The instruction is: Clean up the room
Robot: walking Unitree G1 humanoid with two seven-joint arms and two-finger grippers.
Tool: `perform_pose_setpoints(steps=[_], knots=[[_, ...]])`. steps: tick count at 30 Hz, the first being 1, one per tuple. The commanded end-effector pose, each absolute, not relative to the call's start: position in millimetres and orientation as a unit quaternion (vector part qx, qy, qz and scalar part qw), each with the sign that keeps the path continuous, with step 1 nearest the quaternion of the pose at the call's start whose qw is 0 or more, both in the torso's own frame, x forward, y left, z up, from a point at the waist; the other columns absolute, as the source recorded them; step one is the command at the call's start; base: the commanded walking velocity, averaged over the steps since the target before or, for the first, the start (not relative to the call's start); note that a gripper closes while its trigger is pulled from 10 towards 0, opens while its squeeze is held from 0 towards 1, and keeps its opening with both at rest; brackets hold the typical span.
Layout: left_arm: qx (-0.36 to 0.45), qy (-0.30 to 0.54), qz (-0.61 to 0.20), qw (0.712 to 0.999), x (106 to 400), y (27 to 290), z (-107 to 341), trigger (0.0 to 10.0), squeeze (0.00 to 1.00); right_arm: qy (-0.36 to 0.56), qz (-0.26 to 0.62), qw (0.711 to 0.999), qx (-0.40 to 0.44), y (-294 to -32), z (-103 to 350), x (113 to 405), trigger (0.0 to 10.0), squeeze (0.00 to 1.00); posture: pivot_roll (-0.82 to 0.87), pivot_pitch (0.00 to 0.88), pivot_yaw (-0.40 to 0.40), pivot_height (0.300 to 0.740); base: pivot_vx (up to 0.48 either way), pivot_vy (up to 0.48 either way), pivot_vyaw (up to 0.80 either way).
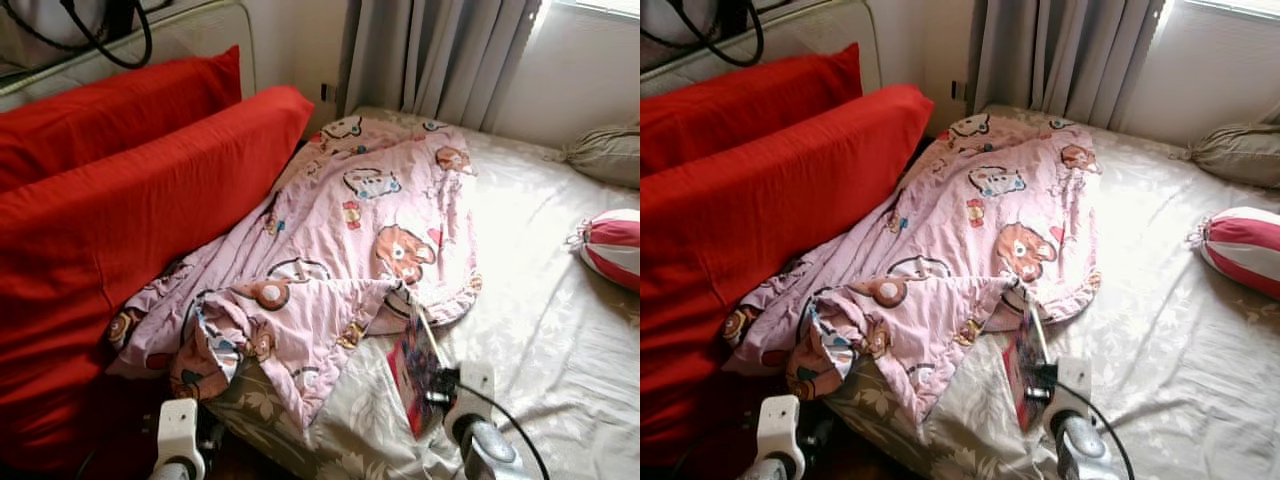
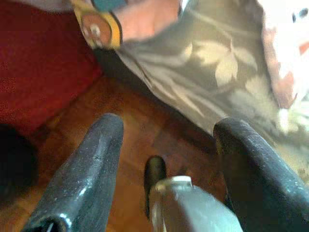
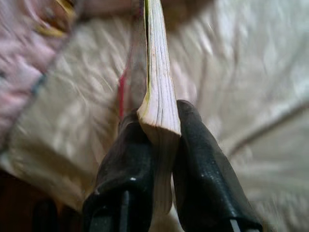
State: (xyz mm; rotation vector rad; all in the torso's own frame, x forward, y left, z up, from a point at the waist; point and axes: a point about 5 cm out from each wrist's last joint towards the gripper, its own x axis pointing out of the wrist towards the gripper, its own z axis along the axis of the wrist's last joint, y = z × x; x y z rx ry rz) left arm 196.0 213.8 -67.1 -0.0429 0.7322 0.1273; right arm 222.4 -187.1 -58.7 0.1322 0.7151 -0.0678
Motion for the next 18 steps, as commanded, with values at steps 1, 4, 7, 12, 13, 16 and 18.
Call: perform_pose_setpoints(steps=[1, 4, 7, 12, 13, 16, 18], knots=[[-0.022, 0.375, 0.067, 0.924, 189.0, 213.0, -71.8, 10.0, 0.00, 0.345, -0.057, 0.934, 0.065, -194.5, -57.6, 222.5, 10.0, 0.00, 0.13, 0.078, -0.080, 0.740, 0.000, 0.000, 0.00], [-0.022, 0.375, 0.071, 0.924, 187.5, 212.1, -72.6, 10.0, 0.00, 0.352, -0.072, 0.931, 0.069, -196.9, -60.4, 217.7, 10.0, 0.00, 0.13, 0.092, -0.081, 0.740, 0.000, 0.000, 0.00], [-0.033, 0.371, 0.088, 0.924, 186.3, 212.7, -72.9, 10.0, 0.00, 0.360, -0.084, 0.927, 0.058, -199.4, -63.3, 212.5, 10.0, 0.00, 0.14, 0.108, -0.082, 0.740, 0.000, 0.000, 0.00], [-0.026, 0.374, 0.086, 0.923, 182.9, 212.9, -74.4, 10.0, 0.00, 0.368, -0.085, 0.924, 0.059, -202.3, -64.8, 209.8, 10.0, 0.00, 0.13, 0.112, -0.083, 0.740, 0.000, 0.000, -0.63], [-0.026, 0.374, 0.086, 0.923, 182.9, 212.9, -74.4, 10.0, 0.00, 0.368, -0.085, 0.924, 0.059, -202.3, -64.8, 209.8, 10.0, 0.00, 0.13, 0.112, -0.083, 0.740, 0.000, 0.000, -0.78], [-0.023, 0.376, 0.086, 0.922, 181.0, 213.2, -75.3, 10.0, 0.00, 0.358, -0.087, 0.928, 0.058, -203.5, -63.2, 211.2, 10.0, 0.00, 0.13, 0.111, -0.085, 0.740, 0.000, -0.370, -0.20], [-0.023, 0.377, 0.086, 0.922, 180.0, 212.7, -75.8, 10.0, 0.00, 0.352, -0.088, 0.930, 0.062, -203.8, -62.2, 212.2, 10.0, 0.00, 0.13, 0.108, -0.086, 0.740, 0.000, -0.384, 0.00]])
